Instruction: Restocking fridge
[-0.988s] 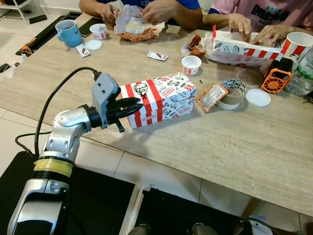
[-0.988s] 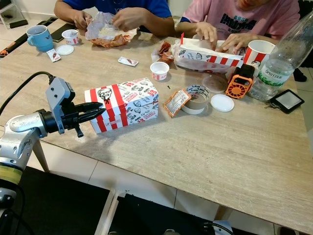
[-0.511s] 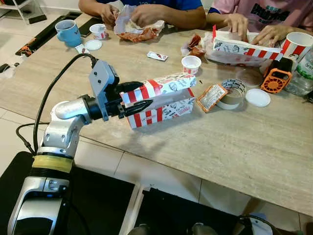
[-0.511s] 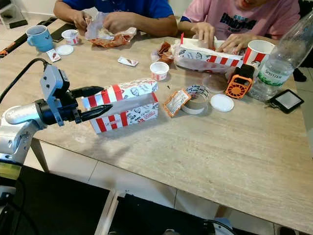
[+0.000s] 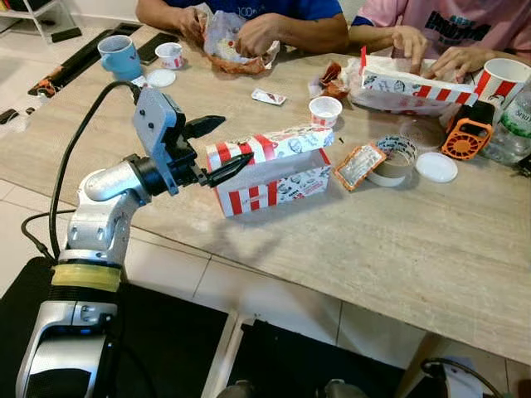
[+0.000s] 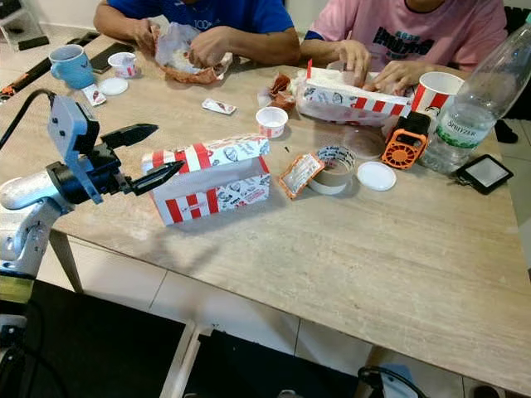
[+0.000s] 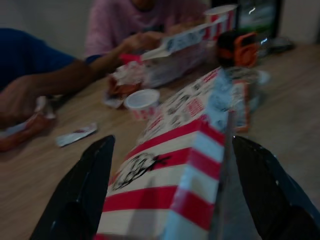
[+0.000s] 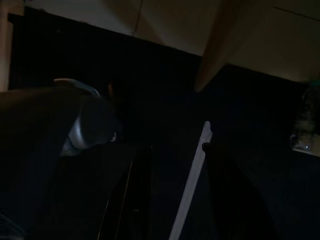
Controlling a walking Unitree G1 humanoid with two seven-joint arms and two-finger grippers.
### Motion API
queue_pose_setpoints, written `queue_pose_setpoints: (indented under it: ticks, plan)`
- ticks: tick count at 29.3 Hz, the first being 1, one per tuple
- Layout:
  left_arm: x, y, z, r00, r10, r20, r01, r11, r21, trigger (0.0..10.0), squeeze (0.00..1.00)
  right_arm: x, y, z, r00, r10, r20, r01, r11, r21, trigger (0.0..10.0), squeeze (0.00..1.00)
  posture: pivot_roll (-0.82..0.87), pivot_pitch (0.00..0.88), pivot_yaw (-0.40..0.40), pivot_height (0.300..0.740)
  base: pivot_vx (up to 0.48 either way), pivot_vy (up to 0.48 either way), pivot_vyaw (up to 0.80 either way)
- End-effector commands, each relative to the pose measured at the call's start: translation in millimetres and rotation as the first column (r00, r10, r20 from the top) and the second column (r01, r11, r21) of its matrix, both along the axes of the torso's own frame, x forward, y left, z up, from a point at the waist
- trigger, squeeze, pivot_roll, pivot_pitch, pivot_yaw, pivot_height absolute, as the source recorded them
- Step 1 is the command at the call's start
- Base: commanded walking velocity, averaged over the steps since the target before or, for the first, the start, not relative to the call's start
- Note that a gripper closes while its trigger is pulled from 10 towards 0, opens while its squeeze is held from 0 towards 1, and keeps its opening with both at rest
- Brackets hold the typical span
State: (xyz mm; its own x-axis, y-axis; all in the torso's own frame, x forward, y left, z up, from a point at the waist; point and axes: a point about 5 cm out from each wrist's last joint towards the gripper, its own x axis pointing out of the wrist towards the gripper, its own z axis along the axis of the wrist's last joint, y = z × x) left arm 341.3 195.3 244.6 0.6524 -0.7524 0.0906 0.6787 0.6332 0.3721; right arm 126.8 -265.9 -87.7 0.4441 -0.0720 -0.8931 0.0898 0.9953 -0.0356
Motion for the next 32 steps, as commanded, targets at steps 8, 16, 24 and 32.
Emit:
queue_pose_setpoints:
  ticks: [8, 16, 24, 32]
  plan:
    - [9.8, 0.0, -13.2, 0.997, 0.066, -0.049, -0.062, 0.995, 0.076, 10.0, 0.00, -3.8, 4.7, -3.0, 1.000, -0.011, -0.015, 0.011, 1.000, 0.011, 10.0, 0.00, -0.07, 0.124, 0.032, 0.740, 0.000, 0.000, 0.00]
    - [7.2, 3.8, -14.3, 0.995, 0.087, -0.045, -0.088, 0.996, -0.015, 10.0, 0.00, -23.8, -31.3, 3.0, 0.988, -0.132, -0.073, 0.122, 0.984, -0.129, 10.0, 0.00, -0.08, 0.119, 0.023, 0.740, 0.000, 0.000, 0.00]
    - [-1.3, 4.8, -12.2, 0.999, 0.005, -0.046, -0.007, 0.999, -0.041, 10.0, 0.00, -30.5, -44.4, 6.5, 0.981, -0.168, -0.096, 0.149, 0.972, -0.180, 10.0, 0.00, -0.08, 0.116, 0.019, 0.740, 0.000, 0.000, 0.00]
    - [-3.3, -10.4, -17.2, 0.981, -0.160, -0.106, 0.167, 0.984, 0.064, 10.0, 0.00, -26.2, -35.1, 3.8, 0.986, -0.143, -0.081, 0.131, 0.981, -0.141, 10.0, 0.00, -0.08, 0.147, 0.013, 0.740, 0.000, 0.000, 0.00]
